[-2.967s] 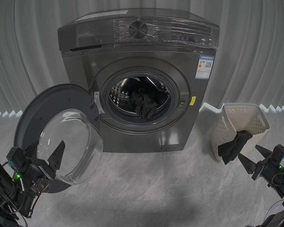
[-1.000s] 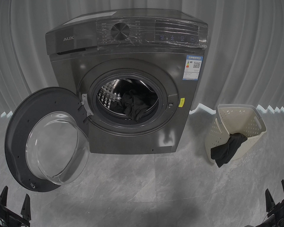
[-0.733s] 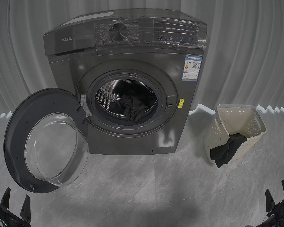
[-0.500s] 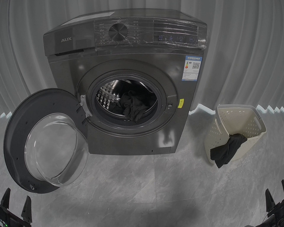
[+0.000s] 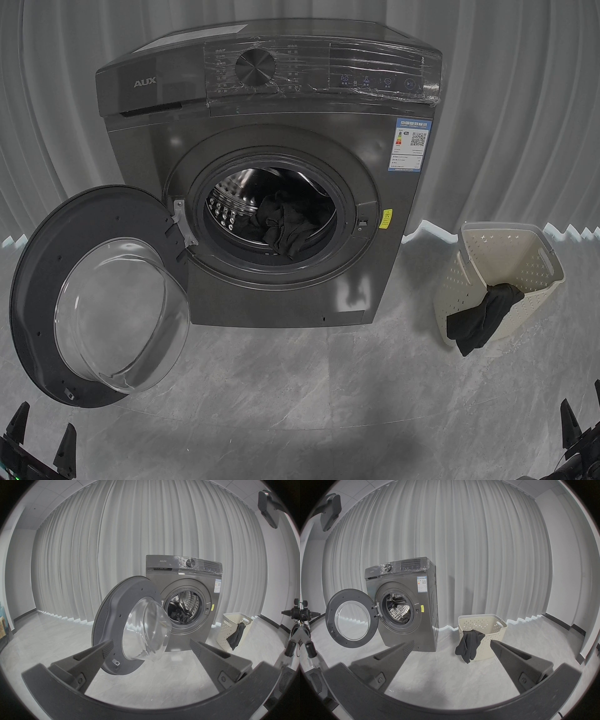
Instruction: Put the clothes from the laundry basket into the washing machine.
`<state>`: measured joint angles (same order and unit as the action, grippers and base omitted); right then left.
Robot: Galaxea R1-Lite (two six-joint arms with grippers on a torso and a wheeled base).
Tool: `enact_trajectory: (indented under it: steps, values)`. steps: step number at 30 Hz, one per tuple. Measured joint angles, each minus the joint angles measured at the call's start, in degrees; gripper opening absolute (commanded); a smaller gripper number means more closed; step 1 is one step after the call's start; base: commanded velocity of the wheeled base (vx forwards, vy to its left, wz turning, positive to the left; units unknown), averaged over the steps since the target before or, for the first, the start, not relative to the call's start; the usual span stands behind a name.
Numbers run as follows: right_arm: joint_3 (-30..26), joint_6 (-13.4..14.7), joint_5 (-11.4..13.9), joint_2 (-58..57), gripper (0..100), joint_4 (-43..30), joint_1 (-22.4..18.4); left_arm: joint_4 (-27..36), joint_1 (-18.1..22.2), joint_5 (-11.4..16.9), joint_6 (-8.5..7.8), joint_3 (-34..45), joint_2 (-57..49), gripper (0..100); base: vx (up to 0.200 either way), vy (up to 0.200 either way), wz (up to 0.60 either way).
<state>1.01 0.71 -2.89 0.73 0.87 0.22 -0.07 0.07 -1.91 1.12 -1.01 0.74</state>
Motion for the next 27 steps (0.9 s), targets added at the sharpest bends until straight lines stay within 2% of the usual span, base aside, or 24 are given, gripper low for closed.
enact_trajectory:
  steps: [27]
  values:
    - [0.0,0.0,0.0,0.1,100,0.0,0.0,0.0,0.0,0.0,0.00,0.0,0.0,100,0.000,-0.200,0.00]
